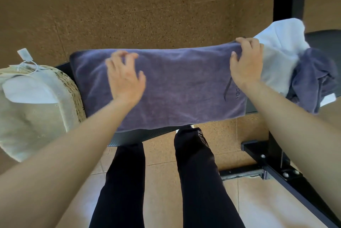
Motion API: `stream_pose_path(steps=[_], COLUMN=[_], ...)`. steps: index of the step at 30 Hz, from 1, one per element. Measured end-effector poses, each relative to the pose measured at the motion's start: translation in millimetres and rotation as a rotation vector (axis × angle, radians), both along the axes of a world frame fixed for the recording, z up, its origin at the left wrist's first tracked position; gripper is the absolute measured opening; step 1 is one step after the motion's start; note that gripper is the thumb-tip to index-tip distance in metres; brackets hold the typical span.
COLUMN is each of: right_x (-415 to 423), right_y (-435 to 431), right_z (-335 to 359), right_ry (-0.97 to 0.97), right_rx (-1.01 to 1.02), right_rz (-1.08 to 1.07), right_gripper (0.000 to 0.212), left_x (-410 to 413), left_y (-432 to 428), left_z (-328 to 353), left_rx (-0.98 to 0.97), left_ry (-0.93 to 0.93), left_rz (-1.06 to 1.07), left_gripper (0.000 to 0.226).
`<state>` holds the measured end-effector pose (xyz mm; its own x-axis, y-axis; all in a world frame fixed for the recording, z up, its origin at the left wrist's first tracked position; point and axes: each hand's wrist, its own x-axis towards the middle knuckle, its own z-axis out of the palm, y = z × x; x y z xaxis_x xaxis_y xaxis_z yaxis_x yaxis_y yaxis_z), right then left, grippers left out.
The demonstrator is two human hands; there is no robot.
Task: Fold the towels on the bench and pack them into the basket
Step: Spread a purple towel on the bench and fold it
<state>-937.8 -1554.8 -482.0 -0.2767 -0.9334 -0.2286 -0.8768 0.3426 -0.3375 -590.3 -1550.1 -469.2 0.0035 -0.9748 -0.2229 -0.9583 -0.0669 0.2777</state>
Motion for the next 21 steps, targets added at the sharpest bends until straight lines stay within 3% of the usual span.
stream_pose_path(steps=[2,5,8,11,15,18,21], right_x=[2,9,16,20,22,14,-3], right_y=[21,62,104,138,157,158,153], right_z=[6,12,11,8,10,13,16], right_ry=[-0.012,-0.017,0.019,0.038,0.031,-0.027,-0.132], right_rx=[-0.050,-0.052,0.197,0.495,0.480,0.270,0.164], right_rz=[0.002,0.086,0.172,0.191,0.201,-0.001,-0.459], right_gripper=[0.041,0.044,0.071,0.088,0.087,0.070,0.045], left_x=[-23,-37,-32,-22,-20,-35,-71], left_y=[32,82,124,153,161,152,136], left_z=[-1,-3,-5,-6,-5,-1,7], left_rx=[0.061,0.232,0.487,0.580,0.585,0.517,0.313], left_ry=[0.049,-0.039,-0.099,-0.078,-0.077,-0.110,0.029], left_rz=[-0.109,-0.068,0.066,0.099,0.117,0.073,-0.037], left_gripper=[0.050,0.070,0.097,0.105,0.106,0.103,0.073])
